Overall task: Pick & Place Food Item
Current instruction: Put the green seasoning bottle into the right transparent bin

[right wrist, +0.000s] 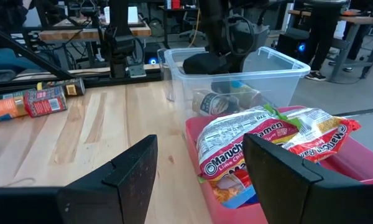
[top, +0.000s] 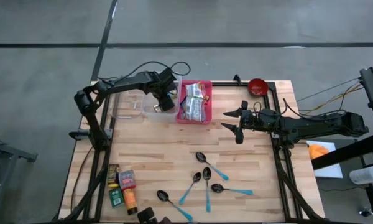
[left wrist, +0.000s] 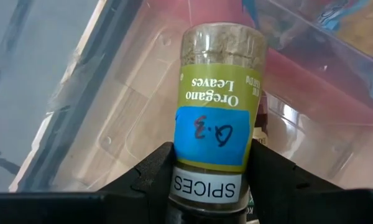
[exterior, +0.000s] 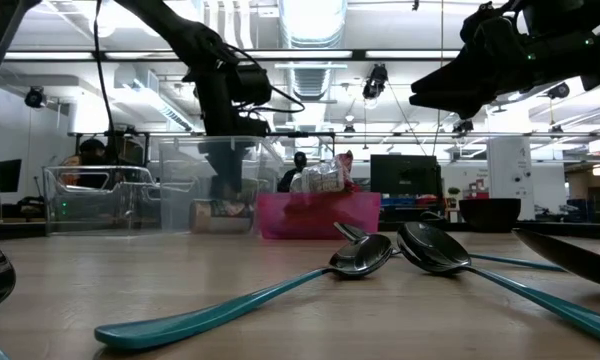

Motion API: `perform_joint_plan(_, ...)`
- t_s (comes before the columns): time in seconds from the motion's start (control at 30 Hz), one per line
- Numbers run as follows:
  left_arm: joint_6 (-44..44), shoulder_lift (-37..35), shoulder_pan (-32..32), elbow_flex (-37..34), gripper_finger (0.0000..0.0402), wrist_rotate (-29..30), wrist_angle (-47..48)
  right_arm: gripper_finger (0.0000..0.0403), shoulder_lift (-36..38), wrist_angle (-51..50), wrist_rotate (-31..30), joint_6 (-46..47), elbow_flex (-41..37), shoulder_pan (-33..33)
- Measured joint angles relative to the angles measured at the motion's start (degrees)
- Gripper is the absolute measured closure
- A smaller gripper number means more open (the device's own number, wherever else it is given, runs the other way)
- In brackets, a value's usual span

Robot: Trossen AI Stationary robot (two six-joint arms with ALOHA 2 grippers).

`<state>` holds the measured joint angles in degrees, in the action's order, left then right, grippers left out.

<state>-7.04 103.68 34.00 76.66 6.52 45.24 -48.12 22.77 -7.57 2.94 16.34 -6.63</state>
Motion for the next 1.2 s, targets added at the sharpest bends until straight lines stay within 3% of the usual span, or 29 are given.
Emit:
perform_joint_plan(0.37,0.0,0.0,0.0,-0.1,0.0229,-0.8,0.1,0.0168,0.0,0.0,0.0,-0.1,0.0,0.0)
perform_joint_plan(0.83,0.0,0.2,0.0,-0.3,0.0100,-2.7,0.2,0.0168,0.0,0.0,0.0,-0.1,0.0,0.0)
perform_joint_plan(1.2,0.0,0.2,0.0,-0.3,0.0083,-2.3,0.2,0.0168,0.0,0.0,0.0,-0.1,0.0,0.0)
